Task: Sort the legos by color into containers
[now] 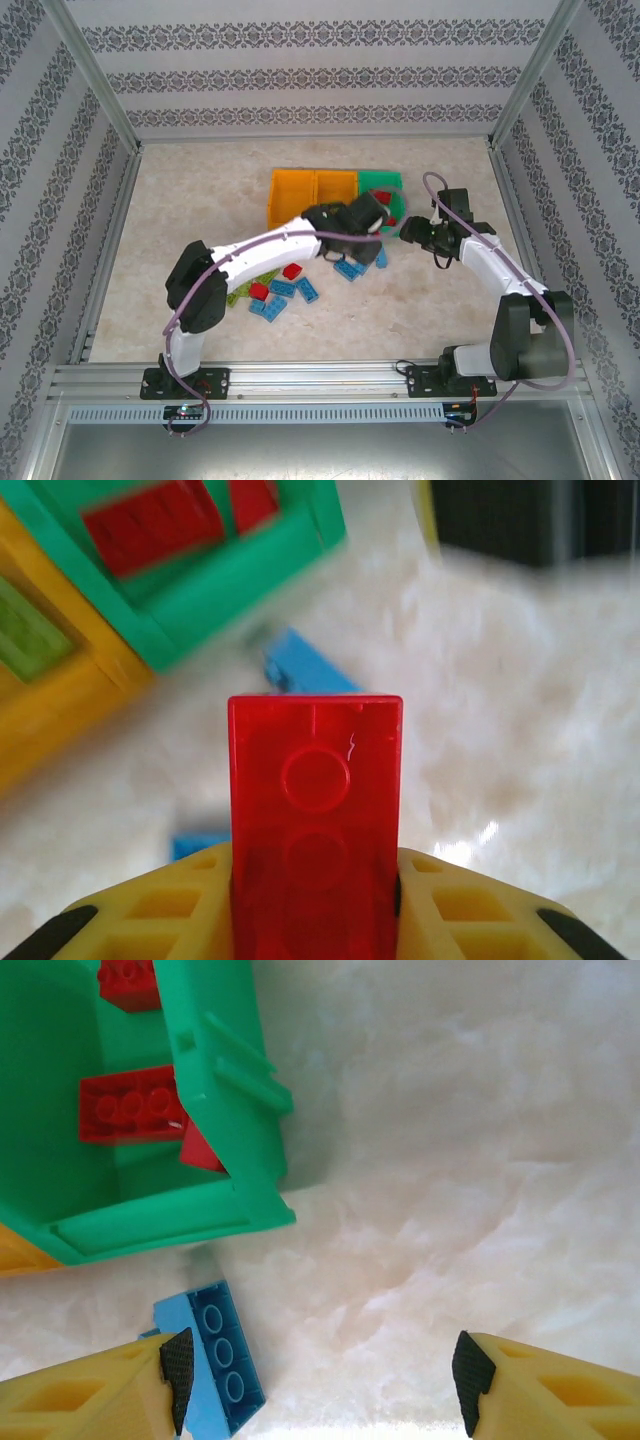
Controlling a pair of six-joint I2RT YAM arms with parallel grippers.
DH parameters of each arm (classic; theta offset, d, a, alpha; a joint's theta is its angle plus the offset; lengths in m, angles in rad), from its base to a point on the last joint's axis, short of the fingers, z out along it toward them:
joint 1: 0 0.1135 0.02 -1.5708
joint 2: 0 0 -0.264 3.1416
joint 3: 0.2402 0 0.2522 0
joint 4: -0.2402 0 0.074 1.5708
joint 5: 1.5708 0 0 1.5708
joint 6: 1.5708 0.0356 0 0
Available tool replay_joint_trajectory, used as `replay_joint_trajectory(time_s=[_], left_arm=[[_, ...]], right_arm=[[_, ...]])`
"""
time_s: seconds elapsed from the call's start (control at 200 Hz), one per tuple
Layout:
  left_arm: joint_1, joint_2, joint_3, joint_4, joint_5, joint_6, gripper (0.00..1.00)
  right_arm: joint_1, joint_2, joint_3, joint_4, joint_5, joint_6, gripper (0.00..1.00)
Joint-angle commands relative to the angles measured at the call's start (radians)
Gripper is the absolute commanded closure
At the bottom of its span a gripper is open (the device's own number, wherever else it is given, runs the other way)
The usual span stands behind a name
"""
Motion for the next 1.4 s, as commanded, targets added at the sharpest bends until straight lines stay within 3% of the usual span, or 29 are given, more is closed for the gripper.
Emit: replay_joint_trajectory(time_s=[0.0, 0.375, 0.684, 0.809, 0.959, 1.394], left_arm=[[0.085, 0.105, 0.146, -0.052, 0.084, 0.023, 0.65], [0.185, 0.451, 0.619, -0.083, 0.270, -0.071, 0.64], [0.215, 0.501, 0.630, 0.026, 0.323, -0.153, 0.50], [0.216, 0.517, 0.636, 0.024, 0.323, -0.162, 0.42], [0.216, 0.509, 0.631, 0.014, 0.327, -0.173, 0.39], [0.216, 0.344, 0.477, 0.060, 0.302, -0.182, 0.14]], right_arm=[[-0.003, -0.052, -0.060, 0.060, -0.016, 0.030, 0.29], [0.016, -0.103, -0.181, 0.122, -0.078, 0.031, 0.30], [0.120, -0.071, -0.180, 0.123, -0.077, -0.027, 0.30], [0.189, -0.021, -0.151, 0.120, -0.031, -0.026, 0.30], [0.251, 0.048, -0.104, 0.115, 0.050, -0.005, 0.30], [0.270, 0.174, -0.029, 0.154, 0.083, 0.026, 0.36]])
